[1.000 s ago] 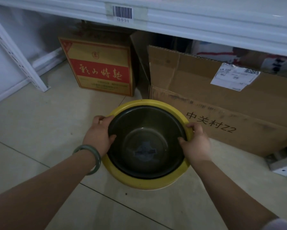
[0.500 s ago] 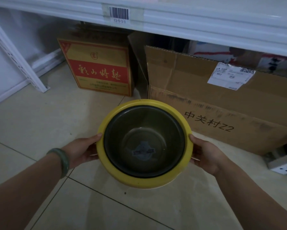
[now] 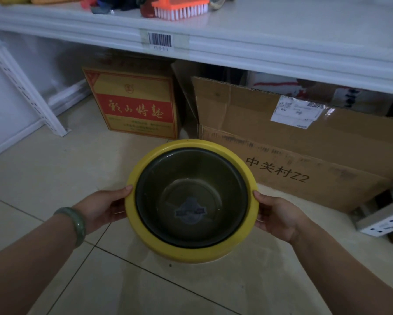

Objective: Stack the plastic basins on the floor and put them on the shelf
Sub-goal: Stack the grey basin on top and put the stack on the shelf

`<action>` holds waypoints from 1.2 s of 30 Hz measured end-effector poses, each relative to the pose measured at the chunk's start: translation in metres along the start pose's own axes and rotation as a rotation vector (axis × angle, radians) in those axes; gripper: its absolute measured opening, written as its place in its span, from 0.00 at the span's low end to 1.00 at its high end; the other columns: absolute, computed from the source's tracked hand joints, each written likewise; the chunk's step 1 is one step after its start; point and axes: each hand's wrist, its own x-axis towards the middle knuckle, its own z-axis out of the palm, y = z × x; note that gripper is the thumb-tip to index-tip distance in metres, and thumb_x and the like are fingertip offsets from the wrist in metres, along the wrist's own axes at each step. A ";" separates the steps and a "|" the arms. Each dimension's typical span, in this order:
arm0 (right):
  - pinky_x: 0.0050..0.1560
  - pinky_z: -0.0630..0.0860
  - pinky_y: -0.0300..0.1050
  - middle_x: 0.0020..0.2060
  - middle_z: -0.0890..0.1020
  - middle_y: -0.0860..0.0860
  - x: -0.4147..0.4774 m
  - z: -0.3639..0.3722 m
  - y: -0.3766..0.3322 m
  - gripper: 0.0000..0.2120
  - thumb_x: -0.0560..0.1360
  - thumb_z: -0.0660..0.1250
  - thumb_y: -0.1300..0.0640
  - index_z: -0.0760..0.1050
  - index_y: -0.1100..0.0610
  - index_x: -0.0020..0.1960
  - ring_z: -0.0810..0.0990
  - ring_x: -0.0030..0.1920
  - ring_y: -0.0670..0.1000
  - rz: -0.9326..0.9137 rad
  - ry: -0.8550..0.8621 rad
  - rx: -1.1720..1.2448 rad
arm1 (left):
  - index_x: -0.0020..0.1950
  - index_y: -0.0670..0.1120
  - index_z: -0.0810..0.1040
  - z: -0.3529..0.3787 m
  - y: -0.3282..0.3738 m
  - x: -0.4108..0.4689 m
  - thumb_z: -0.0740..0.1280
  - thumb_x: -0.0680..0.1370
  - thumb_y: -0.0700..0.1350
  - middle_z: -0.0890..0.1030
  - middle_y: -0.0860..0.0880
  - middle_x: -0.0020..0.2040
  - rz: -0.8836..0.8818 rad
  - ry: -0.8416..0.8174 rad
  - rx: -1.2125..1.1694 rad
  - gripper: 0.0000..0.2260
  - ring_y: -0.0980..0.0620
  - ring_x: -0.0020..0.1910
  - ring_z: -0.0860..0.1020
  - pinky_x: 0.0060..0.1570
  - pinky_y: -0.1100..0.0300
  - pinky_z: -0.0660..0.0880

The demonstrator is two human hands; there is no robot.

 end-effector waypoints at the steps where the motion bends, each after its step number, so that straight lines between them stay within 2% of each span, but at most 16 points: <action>1: 0.43 0.78 0.49 0.40 0.80 0.55 -0.003 0.000 -0.003 0.19 0.65 0.70 0.54 0.78 0.61 0.53 0.78 0.40 0.53 0.001 -0.029 0.018 | 0.50 0.39 0.79 -0.001 0.003 -0.003 0.63 0.76 0.45 0.85 0.46 0.36 -0.003 -0.011 -0.029 0.11 0.50 0.36 0.83 0.36 0.58 0.80; 4: 0.40 0.80 0.48 0.36 0.81 0.55 -0.018 0.001 -0.016 0.14 0.67 0.69 0.56 0.78 0.62 0.49 0.80 0.38 0.53 0.001 -0.101 0.033 | 0.49 0.39 0.79 -0.006 0.013 -0.018 0.68 0.70 0.46 0.84 0.44 0.36 -0.007 -0.043 -0.109 0.13 0.51 0.31 0.83 0.32 0.60 0.81; 10: 0.36 0.80 0.47 0.28 0.79 0.55 -0.059 0.011 -0.046 0.10 0.65 0.69 0.57 0.77 0.62 0.42 0.80 0.30 0.53 0.028 -0.164 -0.026 | 0.56 0.37 0.78 -0.018 0.043 -0.055 0.69 0.66 0.46 0.82 0.40 0.46 0.034 -0.060 -0.151 0.22 0.48 0.37 0.83 0.35 0.57 0.81; 12: 0.35 0.80 0.48 0.28 0.79 0.57 -0.076 0.016 -0.056 0.12 0.62 0.73 0.56 0.77 0.63 0.40 0.79 0.32 0.54 0.033 -0.182 -0.030 | 0.54 0.37 0.79 -0.020 0.057 -0.071 0.69 0.66 0.45 0.84 0.40 0.43 0.054 -0.082 -0.167 0.20 0.47 0.36 0.84 0.33 0.57 0.81; 14: 0.43 0.79 0.52 0.30 0.80 0.59 -0.093 0.020 -0.066 0.18 0.55 0.81 0.57 0.79 0.64 0.40 0.80 0.34 0.57 0.034 -0.204 -0.033 | 0.49 0.37 0.80 -0.021 0.072 -0.090 0.68 0.66 0.45 0.84 0.40 0.38 0.077 -0.109 -0.166 0.16 0.47 0.33 0.84 0.30 0.57 0.80; 16: 0.49 0.75 0.53 0.28 0.78 0.59 -0.111 0.024 -0.078 0.14 0.58 0.78 0.60 0.79 0.64 0.40 0.79 0.29 0.56 0.045 -0.237 -0.006 | 0.46 0.36 0.80 -0.022 0.085 -0.109 0.68 0.65 0.44 0.84 0.39 0.36 0.098 -0.131 -0.184 0.14 0.46 0.31 0.83 0.27 0.56 0.80; 17: 0.49 0.74 0.53 0.26 0.77 0.58 -0.120 0.026 -0.084 0.12 0.60 0.76 0.61 0.78 0.64 0.40 0.78 0.28 0.55 0.045 -0.247 0.005 | 0.46 0.36 0.81 -0.023 0.090 -0.117 0.70 0.64 0.45 0.84 0.39 0.37 0.108 -0.137 -0.190 0.16 0.45 0.31 0.84 0.27 0.56 0.80; 19: 0.46 0.77 0.52 0.28 0.75 0.58 -0.137 0.030 -0.095 0.17 0.54 0.81 0.62 0.78 0.64 0.38 0.76 0.33 0.55 0.040 -0.268 -0.013 | 0.47 0.35 0.81 -0.025 0.101 -0.131 0.74 0.62 0.48 0.85 0.38 0.39 0.128 -0.139 -0.172 0.21 0.44 0.33 0.84 0.29 0.54 0.81; 20: 0.44 0.78 0.51 0.30 0.74 0.57 -0.145 0.031 -0.100 0.20 0.50 0.83 0.62 0.79 0.64 0.37 0.74 0.35 0.55 0.039 -0.283 -0.023 | 0.49 0.35 0.81 -0.026 0.106 -0.137 0.72 0.63 0.48 0.84 0.37 0.40 0.135 -0.128 -0.162 0.21 0.44 0.33 0.84 0.30 0.54 0.81; 23: 0.40 0.80 0.49 0.31 0.73 0.56 -0.167 0.035 -0.115 0.19 0.50 0.82 0.63 0.79 0.63 0.37 0.73 0.34 0.54 0.030 -0.295 -0.010 | 0.50 0.36 0.80 -0.025 0.125 -0.159 0.66 0.66 0.46 0.85 0.38 0.40 0.170 -0.110 -0.140 0.18 0.45 0.33 0.84 0.30 0.55 0.81; 28: 0.60 0.73 0.56 0.41 0.76 0.59 -0.196 0.038 -0.141 0.32 0.43 0.84 0.62 0.79 0.62 0.46 0.74 0.44 0.57 -0.036 -0.292 0.007 | 0.47 0.38 0.82 -0.017 0.167 -0.193 0.71 0.64 0.47 0.85 0.39 0.42 0.231 -0.114 -0.116 0.17 0.47 0.33 0.84 0.31 0.55 0.81; 29: 0.58 0.76 0.57 0.41 0.76 0.60 -0.203 0.039 -0.148 0.32 0.44 0.84 0.63 0.79 0.62 0.47 0.75 0.44 0.58 -0.046 -0.301 -0.002 | 0.46 0.38 0.83 -0.016 0.177 -0.198 0.77 0.59 0.49 0.85 0.39 0.43 0.242 -0.128 -0.107 0.20 0.47 0.34 0.84 0.32 0.54 0.82; 31: 0.40 0.82 0.54 0.37 0.78 0.61 -0.217 0.040 -0.164 0.28 0.46 0.83 0.65 0.80 0.62 0.45 0.79 0.36 0.58 -0.075 -0.312 -0.012 | 0.43 0.40 0.86 -0.012 0.194 -0.206 0.83 0.46 0.50 0.85 0.40 0.43 0.265 -0.165 -0.068 0.29 0.47 0.36 0.85 0.34 0.54 0.82; 32: 0.35 0.81 0.52 0.36 0.79 0.61 -0.225 0.040 -0.174 0.29 0.44 0.83 0.65 0.81 0.63 0.44 0.79 0.34 0.59 -0.091 -0.323 -0.018 | 0.43 0.41 0.86 -0.010 0.204 -0.211 0.83 0.44 0.51 0.86 0.40 0.43 0.278 -0.184 -0.052 0.31 0.47 0.36 0.85 0.35 0.54 0.81; 34: 0.34 0.81 0.53 0.36 0.80 0.63 -0.239 0.038 -0.193 0.32 0.40 0.84 0.64 0.82 0.65 0.43 0.80 0.33 0.60 -0.119 -0.328 -0.019 | 0.44 0.44 0.86 -0.002 0.224 -0.218 0.82 0.46 0.52 0.86 0.42 0.43 0.317 -0.206 -0.021 0.29 0.48 0.36 0.85 0.37 0.54 0.80; 36: 0.35 0.82 0.53 0.36 0.80 0.63 -0.251 0.035 -0.213 0.31 0.37 0.84 0.64 0.82 0.66 0.40 0.80 0.34 0.60 -0.156 -0.316 -0.021 | 0.43 0.46 0.87 0.010 0.245 -0.226 0.83 0.42 0.54 0.86 0.43 0.44 0.352 -0.231 0.005 0.31 0.49 0.38 0.85 0.39 0.54 0.79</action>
